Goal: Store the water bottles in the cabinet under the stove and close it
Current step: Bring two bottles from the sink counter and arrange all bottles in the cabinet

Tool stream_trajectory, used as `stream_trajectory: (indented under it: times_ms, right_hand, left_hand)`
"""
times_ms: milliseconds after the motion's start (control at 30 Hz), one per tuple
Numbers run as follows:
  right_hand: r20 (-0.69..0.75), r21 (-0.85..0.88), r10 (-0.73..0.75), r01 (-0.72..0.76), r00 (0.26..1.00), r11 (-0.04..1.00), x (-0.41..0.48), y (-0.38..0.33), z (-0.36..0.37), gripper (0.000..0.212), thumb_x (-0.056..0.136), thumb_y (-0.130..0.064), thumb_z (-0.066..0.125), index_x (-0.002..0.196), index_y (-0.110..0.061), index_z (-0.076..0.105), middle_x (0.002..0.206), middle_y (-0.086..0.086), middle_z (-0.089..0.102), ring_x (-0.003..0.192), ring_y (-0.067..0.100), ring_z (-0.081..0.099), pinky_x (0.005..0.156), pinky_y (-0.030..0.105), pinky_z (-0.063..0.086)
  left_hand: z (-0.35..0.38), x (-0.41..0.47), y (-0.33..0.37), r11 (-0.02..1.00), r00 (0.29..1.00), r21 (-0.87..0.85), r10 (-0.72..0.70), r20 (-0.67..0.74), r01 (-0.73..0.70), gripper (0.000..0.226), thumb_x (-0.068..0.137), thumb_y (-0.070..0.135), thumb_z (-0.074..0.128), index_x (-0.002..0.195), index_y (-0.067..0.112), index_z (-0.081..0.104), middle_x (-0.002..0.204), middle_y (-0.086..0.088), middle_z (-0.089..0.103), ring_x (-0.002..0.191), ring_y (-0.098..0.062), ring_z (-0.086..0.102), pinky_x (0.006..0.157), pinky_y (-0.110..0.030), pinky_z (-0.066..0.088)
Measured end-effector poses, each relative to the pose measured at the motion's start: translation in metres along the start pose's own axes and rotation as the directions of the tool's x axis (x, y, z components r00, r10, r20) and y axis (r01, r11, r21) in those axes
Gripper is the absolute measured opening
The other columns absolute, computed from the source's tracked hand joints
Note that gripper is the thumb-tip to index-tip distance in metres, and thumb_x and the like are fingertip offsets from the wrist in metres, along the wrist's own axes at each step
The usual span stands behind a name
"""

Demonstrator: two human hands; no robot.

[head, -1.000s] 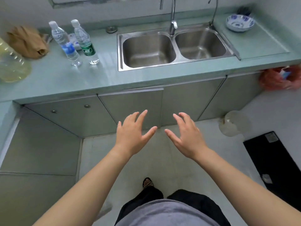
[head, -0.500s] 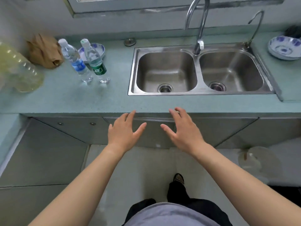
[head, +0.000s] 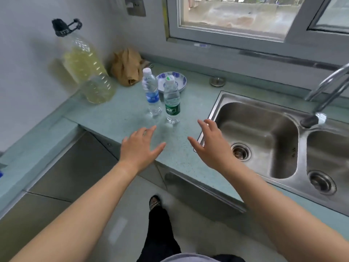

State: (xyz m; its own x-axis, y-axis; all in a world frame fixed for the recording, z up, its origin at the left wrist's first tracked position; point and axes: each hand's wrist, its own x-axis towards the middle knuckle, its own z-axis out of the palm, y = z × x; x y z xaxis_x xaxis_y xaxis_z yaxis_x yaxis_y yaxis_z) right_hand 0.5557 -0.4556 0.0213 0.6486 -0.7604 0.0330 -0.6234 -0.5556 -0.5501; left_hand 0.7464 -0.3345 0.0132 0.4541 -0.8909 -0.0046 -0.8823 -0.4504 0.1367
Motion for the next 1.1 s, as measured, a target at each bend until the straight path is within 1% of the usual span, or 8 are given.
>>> stream_trajectory:
  times_ms: [167, 267, 400, 567, 667, 800, 933, 1100]
  right_hand:
    - [-0.044, -0.001, 0.028, -0.028, 0.999, 1.0, 0.083, -0.011, 0.035, 0.074, 0.09, -0.048, 0.048, 0.147, -0.018, 0.012, 0.152, 0.006, 0.022, 0.139, 0.023, 0.026, 0.109, 0.039, 0.032]
    - [-0.081, 0.075, 0.102, -0.096, 0.992, 0.993, 0.128, -0.022, 0.057, 0.078, 0.089, -0.045, 0.052, 0.147, -0.018, 0.007, 0.152, 0.004, 0.02, 0.139, 0.02, 0.024, 0.11, 0.034, 0.028]
    - [-0.161, 0.23, 0.194, -0.155, 0.968, 0.961, 0.176, -0.038, 0.089, 0.083, 0.087, -0.035, 0.06, 0.147, -0.015, 0.006, 0.152, 0.005, 0.02, 0.139, 0.018, 0.022, 0.108, 0.025, 0.02]
    - [-0.244, 0.387, 0.276, -0.168, 0.93, 0.907, 0.216, -0.044, 0.107, 0.081, 0.087, -0.026, 0.06, 0.147, -0.02, 0.007, 0.152, 0.005, 0.023, 0.135, 0.015, 0.029, 0.103, 0.029, 0.03]
    - [-0.245, 0.416, 0.301, -0.18, 0.921, 0.891, 0.235, -0.042, 0.103, 0.079, 0.09, -0.024, 0.058, 0.147, -0.026, 0.004, 0.144, 0.006, 0.033, 0.115, 0.002, 0.033, 0.093, 0.024, 0.033]
    - [-0.264, 0.527, 0.407, -0.223, 0.875, 0.82, 0.251, -0.037, 0.096, 0.079, 0.091, -0.024, 0.056, 0.146, -0.037, 0.0, 0.134, 0.006, 0.035, 0.111, 0.006, 0.038, 0.095, 0.027, 0.035]
    - [-0.261, 0.43, 0.406, -0.271, 0.876, 0.861, 0.243, -0.025, 0.095, 0.078, 0.09, -0.029, 0.056, 0.141, -0.045, -0.001, 0.115, 0.002, 0.035, 0.103, 0.015, 0.044, 0.095, 0.031, 0.037]
    - [-0.231, 0.339, 0.431, -0.343, 0.872, 0.876, 0.218, -0.011, 0.09, 0.075, 0.092, -0.031, 0.053, 0.139, -0.047, -0.003, 0.115, -0.002, 0.033, 0.101, 0.009, 0.039, 0.09, 0.023, 0.029]
  left_hand:
    - [0.011, 0.08, -0.057, 0.996, 0.997, -0.05, -0.077, -0.007, 0.077, 0.068, 0.086, 0.063, 0.034, 0.143, 0.026, 0.029, 0.142, -0.003, 0.043, 0.128, -0.024, 0.042, 0.1, -0.043, 0.038]
    - [0.016, 0.125, -0.089, 0.989, 0.993, -0.099, -0.11, 0.038, 0.113, 0.067, 0.087, 0.061, 0.036, 0.142, 0.025, 0.03, 0.143, -0.004, 0.042, 0.129, -0.025, 0.041, 0.101, -0.042, 0.038]
    - [0.019, 0.174, -0.121, 0.992, 0.995, -0.107, -0.061, 0.078, 0.069, 0.067, 0.086, 0.061, 0.037, 0.143, 0.026, 0.029, 0.144, -0.004, 0.041, 0.128, -0.026, 0.041, 0.101, -0.043, 0.039]
    - [0.017, 0.224, -0.139, 0.996, 0.996, -0.092, 0.006, 0.095, 0.002, 0.068, 0.086, 0.061, 0.037, 0.144, 0.027, 0.025, 0.145, -0.003, 0.039, 0.129, -0.025, 0.04, 0.1, -0.042, 0.038]
    - [0.015, 0.247, -0.138, 0.978, 0.996, -0.208, 0.011, 0.093, 0.008, 0.074, 0.086, 0.061, 0.04, 0.147, 0.027, 0.014, 0.15, -0.004, 0.031, 0.133, -0.024, 0.036, 0.099, -0.041, 0.039]
    - [0.018, 0.265, -0.128, 0.936, 0.99, -0.346, 0.11, 0.087, -0.073, 0.086, 0.082, 0.058, 0.052, 0.147, 0.031, 0.001, 0.15, -0.002, 0.03, 0.131, -0.024, 0.04, 0.093, -0.04, 0.042]
    - [0.029, 0.28, -0.12, 0.836, 0.974, -0.517, 0.226, 0.019, -0.184, 0.097, 0.078, 0.051, 0.063, 0.145, 0.034, -0.003, 0.151, 0.0, 0.028, 0.131, -0.024, 0.04, 0.091, -0.038, 0.043]
    - [0.044, 0.3, -0.096, 0.711, 0.943, -0.655, 0.332, -0.007, -0.255, 0.094, 0.08, 0.045, 0.061, 0.144, 0.034, -0.008, 0.152, -0.007, 0.03, 0.122, -0.033, 0.05, 0.087, -0.038, 0.047]
